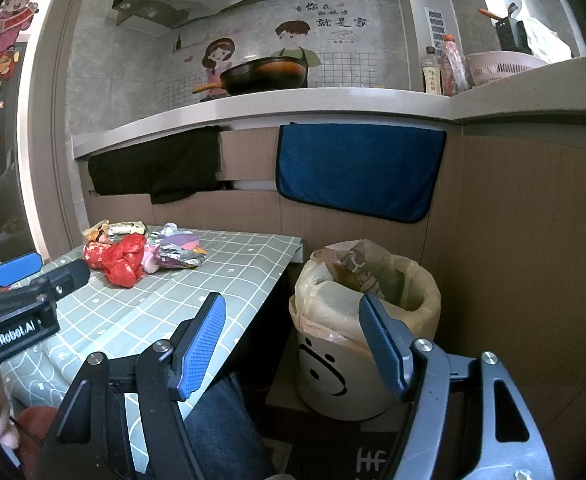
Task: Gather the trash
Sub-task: 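Grasp the red plastic bag with the left tool while the right tool grasps the purple sponge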
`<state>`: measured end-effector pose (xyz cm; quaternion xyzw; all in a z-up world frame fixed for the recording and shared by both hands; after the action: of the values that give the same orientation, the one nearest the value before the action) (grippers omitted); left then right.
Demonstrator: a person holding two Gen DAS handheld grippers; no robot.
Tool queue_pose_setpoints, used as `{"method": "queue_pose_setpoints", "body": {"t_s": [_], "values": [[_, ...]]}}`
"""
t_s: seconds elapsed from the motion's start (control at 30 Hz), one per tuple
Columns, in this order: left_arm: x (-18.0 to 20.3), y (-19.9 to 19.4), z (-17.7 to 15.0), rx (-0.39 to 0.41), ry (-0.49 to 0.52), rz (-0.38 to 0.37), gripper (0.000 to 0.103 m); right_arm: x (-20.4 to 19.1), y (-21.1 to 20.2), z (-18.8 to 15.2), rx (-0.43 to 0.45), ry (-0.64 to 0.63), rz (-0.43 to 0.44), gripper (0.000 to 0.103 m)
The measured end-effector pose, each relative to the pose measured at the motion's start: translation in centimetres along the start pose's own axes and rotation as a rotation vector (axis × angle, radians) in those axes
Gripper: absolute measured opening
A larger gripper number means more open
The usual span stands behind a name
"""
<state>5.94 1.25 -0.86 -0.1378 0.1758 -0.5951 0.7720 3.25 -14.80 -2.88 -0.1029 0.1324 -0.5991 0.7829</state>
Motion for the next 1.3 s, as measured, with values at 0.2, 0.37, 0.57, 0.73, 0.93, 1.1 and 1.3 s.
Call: {"method": "queue_pose_setpoints", "body": {"t_s": [0.2,0.37,0.57,0.73,0.93,1.1,1.3], "values": [[-1.2,1.2,3.3,0.058,-0.035,0.032,0.074,0.6,1.8,2.1,0.007,-0.009,0.023,0.067],[-2.9,2.8,6.4,0.096,-0.076,0.057,0.074,-0.2,3.8,5.4,0.04,-0.047,0.04,0.067],[-5.7,5.2,8.5,0.122,-0.073,0.094,0.074,-2.8,6.5,9.6,0.105,-0.14,0.064,0.071],[-8.7,8.2,9.0,0.111,-0.089,0.143,0.074,-4.7,9.5,11.3,0.114,-0.164,0.11,0.071],[-13.3,13.7,7.9,0.015,-0.152,0.151,0.074,-5.9,13.8,12.4,0.082,-0.147,0.164,0.071],[-16.2,18.6,5.7,-0.092,-0.203,0.15,0.074,-6.7,18.0,12.0,0.032,-0.153,0.182,0.071],[-15.7,23.4,3.1,-0.183,-0.208,0.067,0.074,-7.1,23.0,9.8,-0.07,-0.113,0.231,0.071]]}}
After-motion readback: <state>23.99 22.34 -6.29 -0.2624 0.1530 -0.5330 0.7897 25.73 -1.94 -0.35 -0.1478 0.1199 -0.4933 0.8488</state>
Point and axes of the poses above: each gripper's, at about its wrist camera, not at the fingertips, and y roughly the way its jaws point, x to its right, z to its top, the point moved 5 cm from there along y, roughly the way its jaws point, and after that the axes turned 15 degrees about z, right-handed, at the moved point
